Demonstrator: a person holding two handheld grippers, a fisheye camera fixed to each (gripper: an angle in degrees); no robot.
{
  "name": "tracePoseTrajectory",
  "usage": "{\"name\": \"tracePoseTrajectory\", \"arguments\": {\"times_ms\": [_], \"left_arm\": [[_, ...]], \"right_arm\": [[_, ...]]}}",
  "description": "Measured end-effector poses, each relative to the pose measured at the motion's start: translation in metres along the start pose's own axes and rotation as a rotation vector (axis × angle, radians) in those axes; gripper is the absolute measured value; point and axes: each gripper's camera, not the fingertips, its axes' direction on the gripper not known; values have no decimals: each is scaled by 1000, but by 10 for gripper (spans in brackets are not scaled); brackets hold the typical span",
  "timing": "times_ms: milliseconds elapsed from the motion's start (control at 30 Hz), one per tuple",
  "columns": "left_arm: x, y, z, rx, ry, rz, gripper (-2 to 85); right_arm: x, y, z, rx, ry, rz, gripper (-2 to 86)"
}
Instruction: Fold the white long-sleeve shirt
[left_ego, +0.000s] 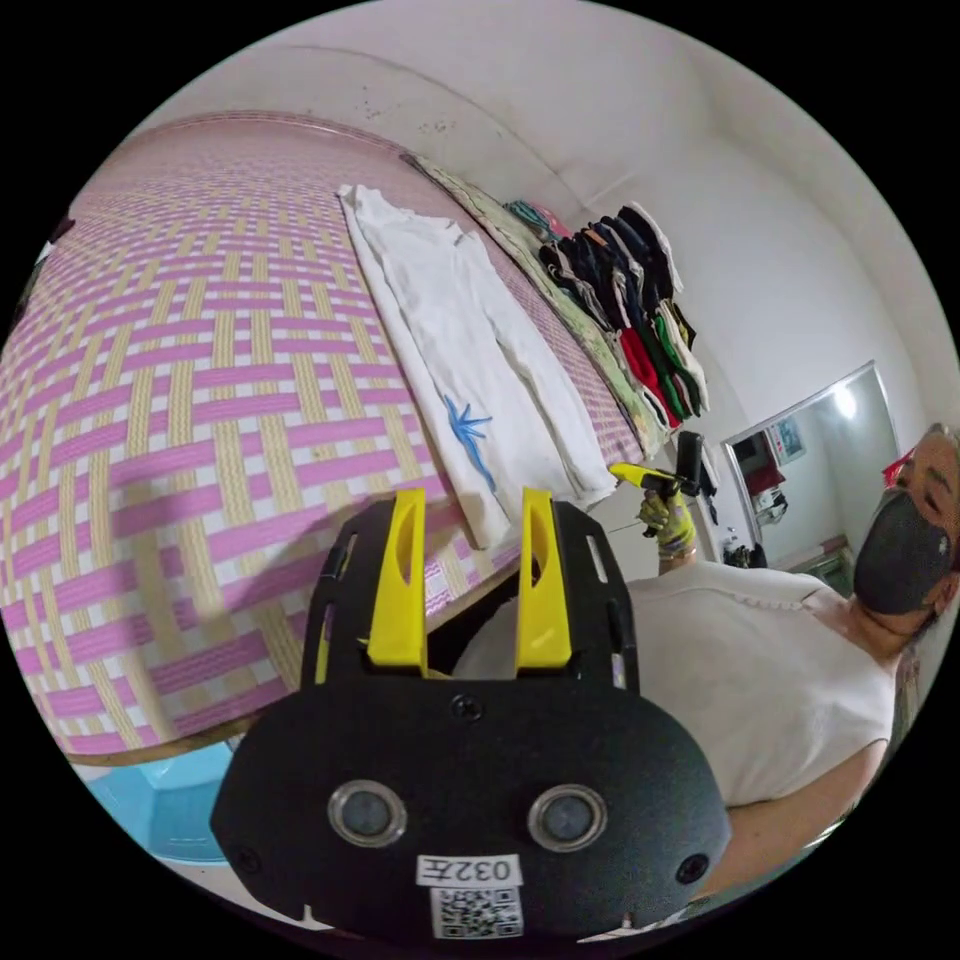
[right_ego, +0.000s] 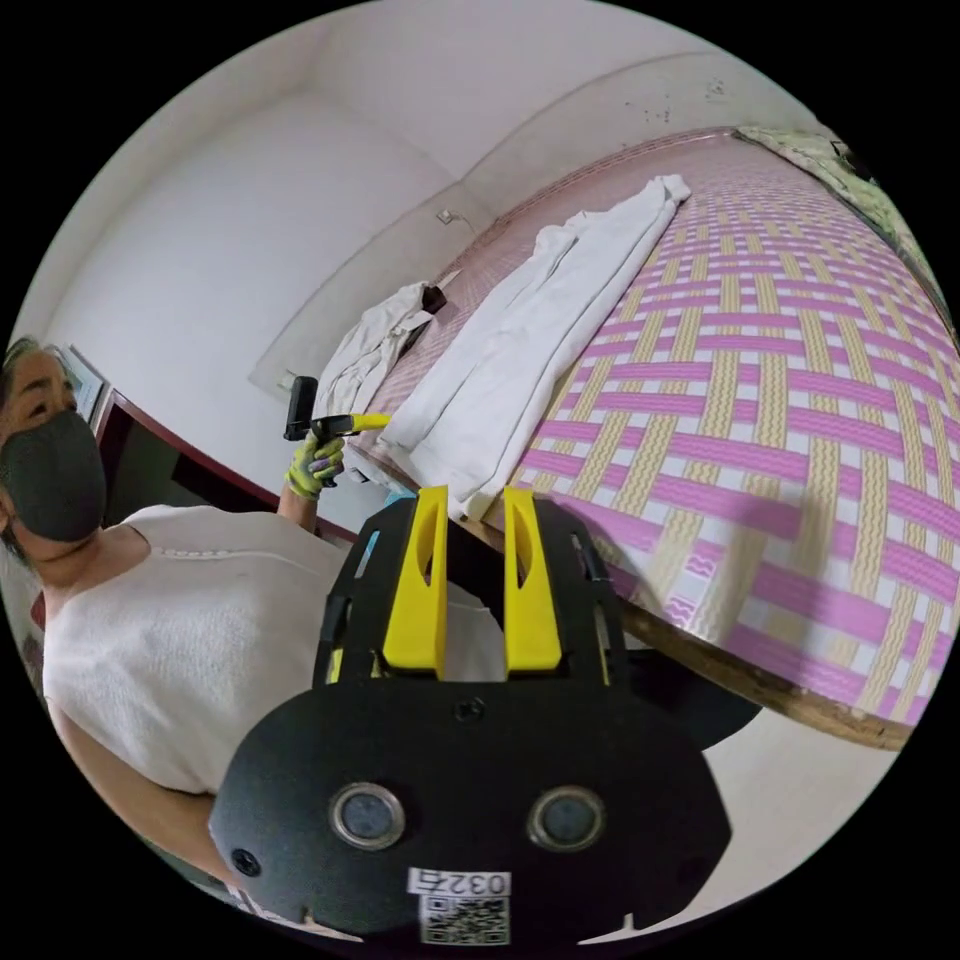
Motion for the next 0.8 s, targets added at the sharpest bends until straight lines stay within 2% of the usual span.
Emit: {"name": "tracePoseTrajectory", "arguments": {"times_ms": [133, 333, 467, 800], "left_arm": [[7, -2, 5, -19, -30, 36, 102], [-16, -3, 7, -10, 101, 5, 89], [-31, 1, 0, 7, 137, -20, 88], [-46, -26, 9, -70, 179, -5, 90]], "right_arm": [[6, -6, 2, -32, -29, -11, 89], [26, -9, -5, -18, -112, 23, 97], [42, -3, -31, 43, -53, 77, 101], [45, -42, -10, -165, -86, 78, 96]]}}
